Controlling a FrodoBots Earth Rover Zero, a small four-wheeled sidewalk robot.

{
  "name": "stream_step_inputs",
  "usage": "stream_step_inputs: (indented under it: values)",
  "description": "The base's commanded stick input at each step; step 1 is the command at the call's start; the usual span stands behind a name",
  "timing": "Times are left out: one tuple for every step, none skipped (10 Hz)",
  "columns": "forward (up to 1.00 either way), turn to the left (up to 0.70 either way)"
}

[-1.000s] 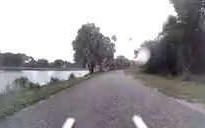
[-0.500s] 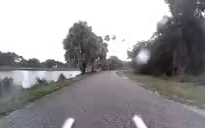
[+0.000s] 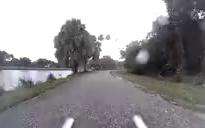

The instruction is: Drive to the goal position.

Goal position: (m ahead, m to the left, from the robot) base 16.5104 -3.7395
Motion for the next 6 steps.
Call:
stream_step_inputs:
  values:
    - [0.85, 0.00]
    - [0.85, 0.00]
    - [0.85, 0.00]
    - [0.85, 0.00]
    - [0.85, 0.00]
    - [0.85, 0.00]
